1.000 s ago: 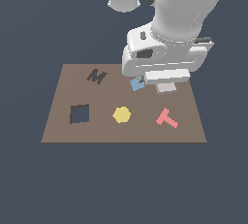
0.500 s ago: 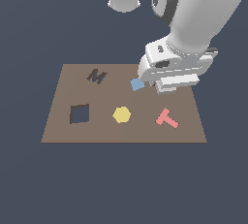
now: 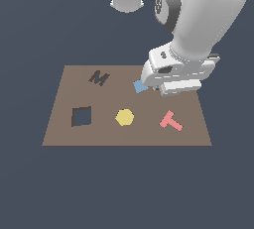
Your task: Insert a designated object into the corresponding slot on a board.
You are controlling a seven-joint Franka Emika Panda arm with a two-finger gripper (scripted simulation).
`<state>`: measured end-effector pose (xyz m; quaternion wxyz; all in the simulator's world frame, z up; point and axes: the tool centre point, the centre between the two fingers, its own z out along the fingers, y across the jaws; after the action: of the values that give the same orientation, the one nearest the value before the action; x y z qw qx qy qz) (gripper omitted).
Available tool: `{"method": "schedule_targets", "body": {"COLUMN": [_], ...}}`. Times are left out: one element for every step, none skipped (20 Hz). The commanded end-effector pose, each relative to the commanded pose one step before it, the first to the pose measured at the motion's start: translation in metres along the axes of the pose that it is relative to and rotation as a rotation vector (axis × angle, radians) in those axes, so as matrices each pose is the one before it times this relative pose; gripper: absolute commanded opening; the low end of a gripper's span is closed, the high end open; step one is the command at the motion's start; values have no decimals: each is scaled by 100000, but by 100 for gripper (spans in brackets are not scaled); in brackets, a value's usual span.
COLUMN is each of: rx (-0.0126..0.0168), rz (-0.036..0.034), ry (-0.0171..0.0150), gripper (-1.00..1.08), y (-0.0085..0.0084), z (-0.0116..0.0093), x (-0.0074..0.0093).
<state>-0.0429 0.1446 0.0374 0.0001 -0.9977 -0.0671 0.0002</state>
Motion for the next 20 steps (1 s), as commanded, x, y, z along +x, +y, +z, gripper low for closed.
{"method": "schedule_targets", "body": {"rx": [-17, 0, 0, 0, 0, 0, 0, 0, 0, 0, 0, 0, 0, 6, 0, -9, -7, 0, -5, 1], "rz": [8, 0, 0, 0, 0, 0, 0, 0, 0, 0, 0, 0, 0, 63, 0, -21, -14, 0, 12, -68], "ry": [2, 0, 0, 0, 0, 0, 0, 0, 0, 0, 0, 0, 0, 209, 0, -95, -67, 0, -68, 13], "gripper": [100, 100, 100, -100, -100, -100, -100, -100, -100, -100, -100, -100, -100, -100, -100, -100, -100, -100, -100, -100], "y": [-17, -4, -1, 0, 0, 0, 0, 0, 0, 0, 0, 0, 0, 9, 2, -6, -2, 2, 4, 6], "z": [623, 108, 36, 0, 0, 0, 0, 0, 0, 0, 0, 0, 0, -109, -65, -139, -156, -65, 193, -8], "x": [-5, 0, 0, 0, 0, 0, 0, 0, 0, 0, 0, 0, 0, 62, -2, -6, -7, -3, -28, -11]}}
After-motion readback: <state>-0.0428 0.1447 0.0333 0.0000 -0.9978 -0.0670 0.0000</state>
